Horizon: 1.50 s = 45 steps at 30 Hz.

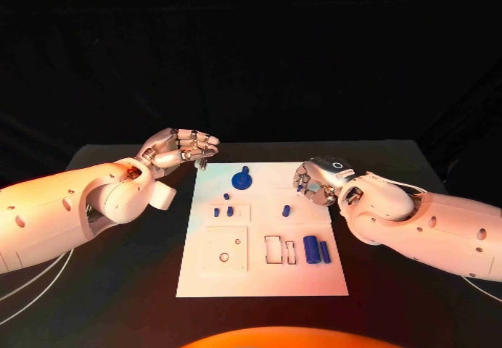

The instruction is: Assemble the parts on the task board

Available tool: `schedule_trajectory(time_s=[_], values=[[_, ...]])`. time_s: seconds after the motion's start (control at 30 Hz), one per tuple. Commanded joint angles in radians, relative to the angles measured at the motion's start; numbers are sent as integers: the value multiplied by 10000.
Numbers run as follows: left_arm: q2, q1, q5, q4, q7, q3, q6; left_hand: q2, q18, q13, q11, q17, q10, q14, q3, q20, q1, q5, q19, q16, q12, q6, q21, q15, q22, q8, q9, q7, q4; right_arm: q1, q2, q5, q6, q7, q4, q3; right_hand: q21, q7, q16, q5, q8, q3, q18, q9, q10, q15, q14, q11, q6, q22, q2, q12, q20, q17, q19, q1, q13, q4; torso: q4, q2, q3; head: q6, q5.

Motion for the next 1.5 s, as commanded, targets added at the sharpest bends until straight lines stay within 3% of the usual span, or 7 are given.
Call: schedule_trajectory(time_s=[0.03, 0.3, 0.53, 0.8, 0.9, 1.23, 1.5], values=[[12, 12, 34, 68, 7, 10, 66, 21, 157, -14, -9, 17, -100, -41, -17, 51, -76, 46, 42, 12, 46, -68, -58, 24, -11, -50, -18, 16, -36, 2, -183, 212, -532, 217, 435, 19, 70, -1, 64, 32, 71, 25, -105, 13, 571, -65, 512, -486, 54, 2221, -15, -26, -45, 18, 754, -94, -18, -26, -20, -6, 0, 12, 59], [64, 9, 51, 55, 15, 9, 45, 19, 157, -16, -5, 18, -112, -46, -18, 55, -80, 46, 39, 12, 48, -79, -61, 28, -13, -54, -19, 20, -36, -87, -230, 556, -605, 535, 1465, 33, 82, 1, 68, 27, 73, 37, -108, 22, 584, -72, 512, -487, 60, 2227, -20, -31, -48, 21, 759, -117, -16, -38, 1, -11, 13, 14, 228], [137, 8, 76, 42, 37, 9, 20, 18, 158, -18, -2, 19, -123, -49, -18, 57, -82, 47, 38, 12, 49, -88, -62, 32, -15, -57, -21, 23, -38, -288, 277, 618, -453, 698, 1855, 31, 67, 3, 64, 24, 72, 48, -104, 26, 587, -74, 509, -487, 60, 2221, -19, -36, -53, 12, 754, -129, -16, -46, 3, -6, -12, -39, 416], [231, 8, 386, 74, 193, 7, -353, 21, 160, -17, 2, 25, -133, -51, -17, 62, -79, 47, 38, 21, 66, -95, -63, 38, -17, -53, -18, 25, -46, -605, 1097, 475, 384, 891, 1752, -19, 14, 11, 41, -43, 65, 85, -92, 47, 592, -76, 496, -484, 51, 2199, -6, -67, -62, -42, 736, -193, -17, -74, 33, 11, 7, -110, 705], [268, 8, 444, 100, 235, 6, -430, 21, 160, -17, 2, 25, -133, -51, -17, 62, -79, 47, 38, 21, 66, -95, -63, 38, -17, -53, -18, 25, -46, -726, 1361, 426, 571, 910, 1620, -41, -3, 10, 35, -48, 63, 91, -89, 49, 592, -77, 493, -485, 49, 2191, -4, -70, -62, -55, 730, -196, -17, -81, 11, 14, -21, -163, 770], [338, 9, 490, 135, 254, 6, -477, 21, 160, -17, 2, 25, -133, -51, -17, 62, -79, 47, 38, 21, 66, -95, -63, 38, -17, -53, -18, 25, -46, -926, 1836, 238, 710, 723, 1163, -101, -29, 11, 23, -56, 60, 106, -83, 55, 591, -79, 488, -484, 44, 2180, -3, -80, -64, -80, 722, -201, -18, -100, -10, 13, 1, -242, 834], [347, 9, 494, 129, 168, 6, -406, -11, 161, -21, 17, 33, -181, -70, -37, 75, -110, 48, 32, 30, 91, -128, -71, 53, -27, -52, -17, 37, -53, -1010, 1986, 135, 809, 668, 955, -129, -28, 16, 23, -61, 55, 120, -83, 59, 588, -80, 486, -481, 37, 2181, 1, -90, -65, -82, 722, -209, -19, -115, -12, 25, 10, -319, 1036]])
